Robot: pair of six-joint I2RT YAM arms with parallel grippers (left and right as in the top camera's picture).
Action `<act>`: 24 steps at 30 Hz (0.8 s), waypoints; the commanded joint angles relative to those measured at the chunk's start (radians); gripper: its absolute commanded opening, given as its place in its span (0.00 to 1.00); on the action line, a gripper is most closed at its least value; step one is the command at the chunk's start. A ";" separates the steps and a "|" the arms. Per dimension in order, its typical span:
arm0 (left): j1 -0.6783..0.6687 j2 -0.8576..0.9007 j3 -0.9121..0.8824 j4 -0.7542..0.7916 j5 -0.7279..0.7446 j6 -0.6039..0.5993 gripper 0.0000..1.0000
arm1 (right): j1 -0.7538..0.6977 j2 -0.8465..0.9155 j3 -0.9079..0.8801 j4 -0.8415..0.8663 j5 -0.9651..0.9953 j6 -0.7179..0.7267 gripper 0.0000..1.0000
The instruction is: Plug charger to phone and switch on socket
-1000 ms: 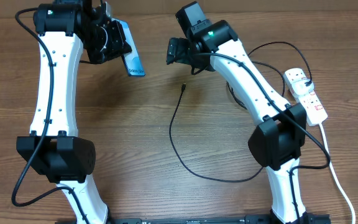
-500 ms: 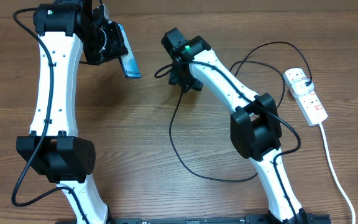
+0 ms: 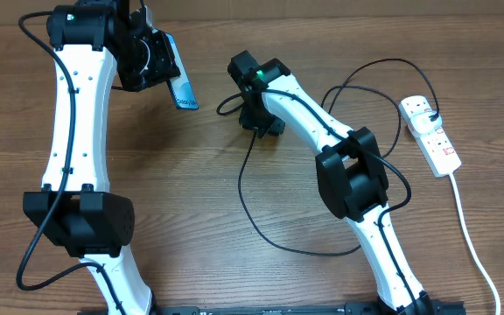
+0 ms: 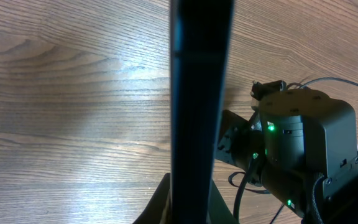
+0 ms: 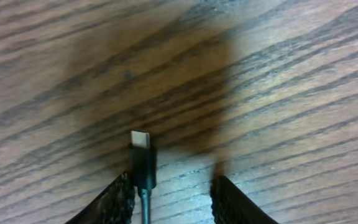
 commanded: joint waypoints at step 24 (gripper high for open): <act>-0.008 -0.003 0.009 0.003 0.001 -0.003 0.04 | 0.010 0.021 -0.079 0.047 -0.078 0.003 0.24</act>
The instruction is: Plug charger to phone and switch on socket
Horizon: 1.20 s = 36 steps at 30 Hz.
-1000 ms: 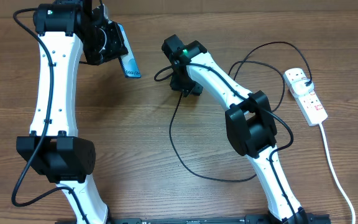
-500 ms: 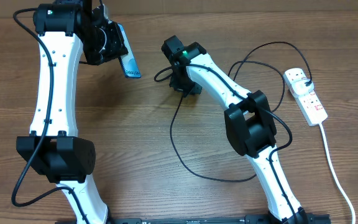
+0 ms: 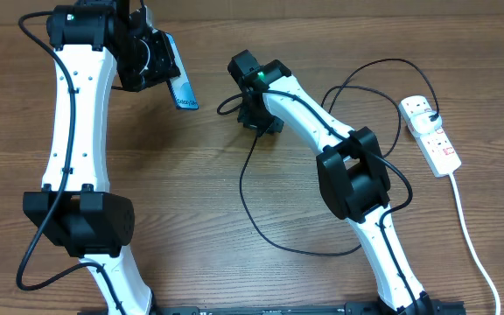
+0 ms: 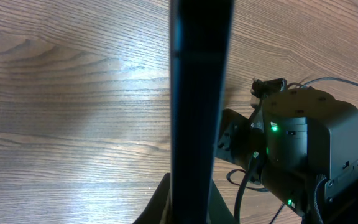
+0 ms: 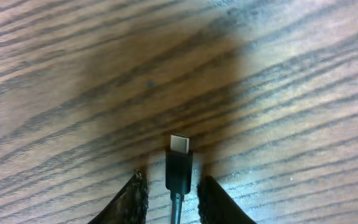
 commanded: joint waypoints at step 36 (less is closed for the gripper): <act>-0.004 -0.003 0.009 0.168 0.447 0.211 0.04 | -0.029 -0.224 0.042 -0.073 -0.325 -0.301 0.04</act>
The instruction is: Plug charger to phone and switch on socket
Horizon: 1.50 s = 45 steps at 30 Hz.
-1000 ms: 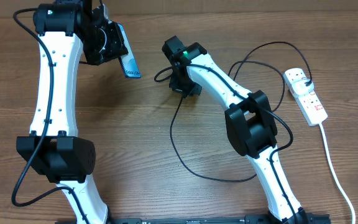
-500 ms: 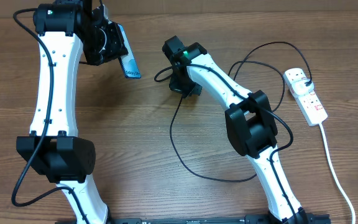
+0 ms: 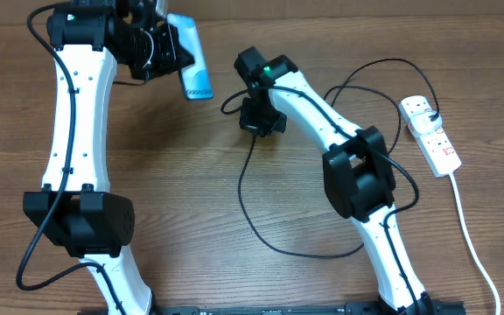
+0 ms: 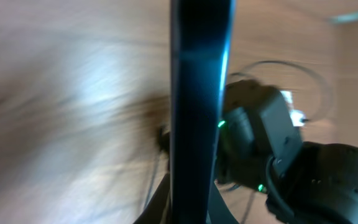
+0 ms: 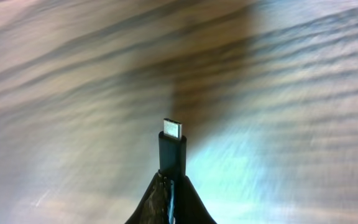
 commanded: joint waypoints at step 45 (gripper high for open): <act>-0.002 -0.003 0.010 -0.115 -0.480 -0.234 0.04 | -0.024 -0.502 -0.338 0.280 0.018 -0.018 0.72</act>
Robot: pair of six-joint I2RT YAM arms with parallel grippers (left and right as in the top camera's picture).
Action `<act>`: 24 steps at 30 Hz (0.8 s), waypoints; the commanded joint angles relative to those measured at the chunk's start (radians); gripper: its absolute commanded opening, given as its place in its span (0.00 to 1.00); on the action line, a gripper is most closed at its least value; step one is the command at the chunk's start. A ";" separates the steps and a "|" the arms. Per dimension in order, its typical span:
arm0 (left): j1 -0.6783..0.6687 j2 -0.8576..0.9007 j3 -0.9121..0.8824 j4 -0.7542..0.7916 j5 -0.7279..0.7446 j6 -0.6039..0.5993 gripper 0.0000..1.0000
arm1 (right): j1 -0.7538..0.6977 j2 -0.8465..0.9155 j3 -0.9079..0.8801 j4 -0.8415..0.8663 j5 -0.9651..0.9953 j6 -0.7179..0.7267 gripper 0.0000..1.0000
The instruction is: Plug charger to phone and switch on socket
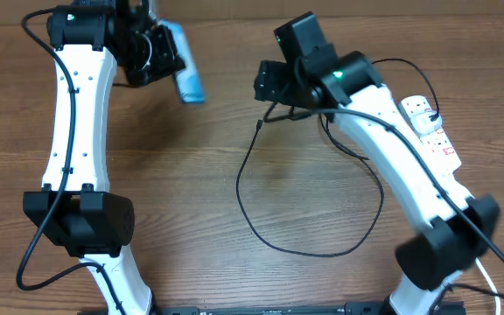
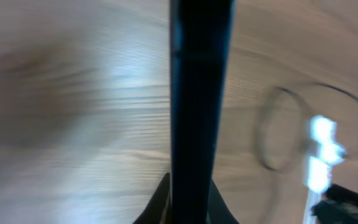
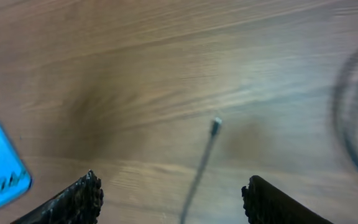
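My left gripper (image 1: 166, 54) is shut on the blue-cased phone (image 1: 185, 77), held in the air at the back left; in the left wrist view the phone (image 2: 199, 93) stands edge-on as a dark bar between the fingers (image 2: 160, 202). My right gripper (image 1: 268, 87) hangs open above the table, with nothing in it. Below it on the wood lies the black charger cable's plug (image 3: 216, 124), its lead running between the open fingers (image 3: 82, 199). In the overhead view the plug (image 1: 261, 123) lies just under that gripper. The white socket strip (image 1: 443, 150) lies at the right.
The black cable (image 1: 261, 219) loops widely over the middle of the table and back to the socket strip. A white lead (image 1: 475, 249) runs from the strip to the front right. The right arm (image 1: 392, 149) crosses above the cable loops.
My right gripper was shut on the charger plug, just over the table. Now it is open and higher up, and the plug lies on the wood. The phone stays in my left gripper.
At first my right gripper was open around the plug on the table while the left held the phone up. Then its fingers stood closer, then shut on the plug, with the phone tilted over. Now the plug is let go and the right gripper is raised.
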 commanded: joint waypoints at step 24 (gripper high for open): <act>-0.004 -0.003 0.011 -0.074 -0.246 -0.079 0.04 | 0.004 0.487 0.154 -0.029 0.070 0.186 0.42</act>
